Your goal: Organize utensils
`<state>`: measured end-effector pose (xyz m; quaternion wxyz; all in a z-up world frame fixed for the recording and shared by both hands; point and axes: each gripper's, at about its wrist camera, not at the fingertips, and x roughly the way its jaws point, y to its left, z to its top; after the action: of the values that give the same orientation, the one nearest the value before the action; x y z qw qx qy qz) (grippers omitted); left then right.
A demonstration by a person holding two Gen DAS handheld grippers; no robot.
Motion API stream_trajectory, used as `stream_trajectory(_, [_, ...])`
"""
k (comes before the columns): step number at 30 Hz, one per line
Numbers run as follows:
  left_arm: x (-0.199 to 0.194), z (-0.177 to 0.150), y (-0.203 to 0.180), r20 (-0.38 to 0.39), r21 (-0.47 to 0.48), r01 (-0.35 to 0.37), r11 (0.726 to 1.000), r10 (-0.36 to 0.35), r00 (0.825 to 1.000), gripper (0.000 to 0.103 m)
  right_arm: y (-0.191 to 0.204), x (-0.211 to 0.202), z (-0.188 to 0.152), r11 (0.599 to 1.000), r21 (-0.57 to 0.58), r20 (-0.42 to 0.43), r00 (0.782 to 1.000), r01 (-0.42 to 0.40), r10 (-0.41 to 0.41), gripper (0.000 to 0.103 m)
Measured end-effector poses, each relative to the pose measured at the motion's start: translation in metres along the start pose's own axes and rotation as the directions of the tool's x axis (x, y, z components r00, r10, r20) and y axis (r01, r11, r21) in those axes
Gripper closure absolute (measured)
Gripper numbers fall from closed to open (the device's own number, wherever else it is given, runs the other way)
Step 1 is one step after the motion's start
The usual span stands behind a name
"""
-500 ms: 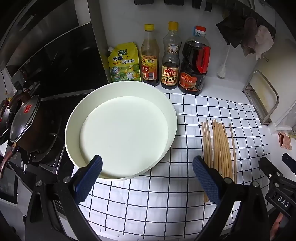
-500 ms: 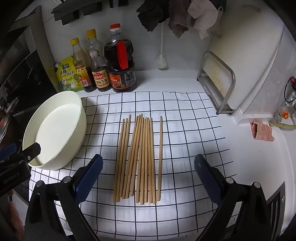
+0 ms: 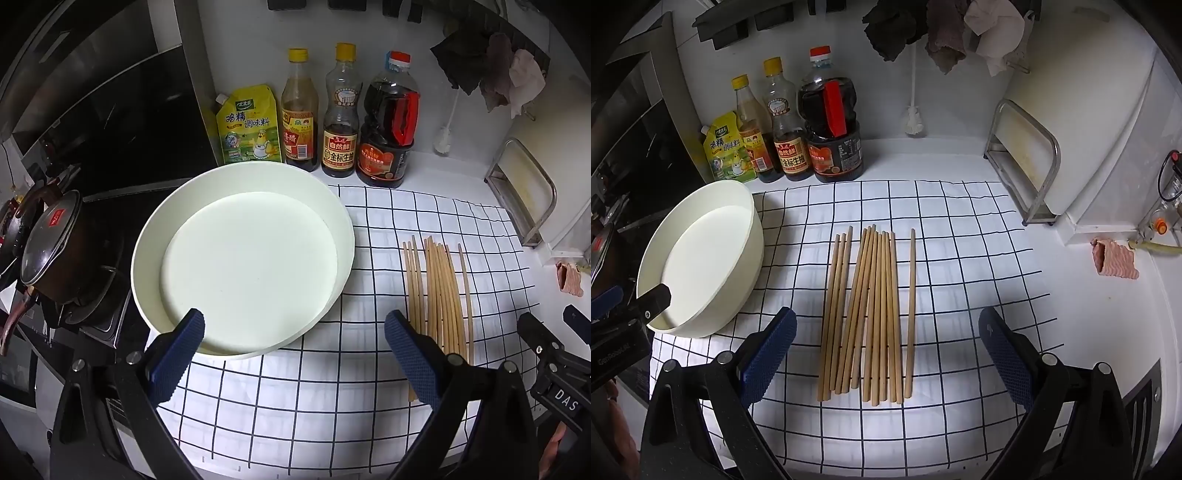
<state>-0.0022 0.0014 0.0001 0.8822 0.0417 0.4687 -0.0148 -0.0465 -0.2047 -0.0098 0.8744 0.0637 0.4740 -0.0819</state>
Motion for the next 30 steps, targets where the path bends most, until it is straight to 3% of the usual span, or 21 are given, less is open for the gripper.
stream_trajectory(30, [0.003,0.0006,0.003,-0.004,-0.011,0.003,1.0,-0.003,1.0,0.007,0.0039,0.0023,0.0003,1.0,-0.011,0.003,1.0,-0.001,0.001,0.008])
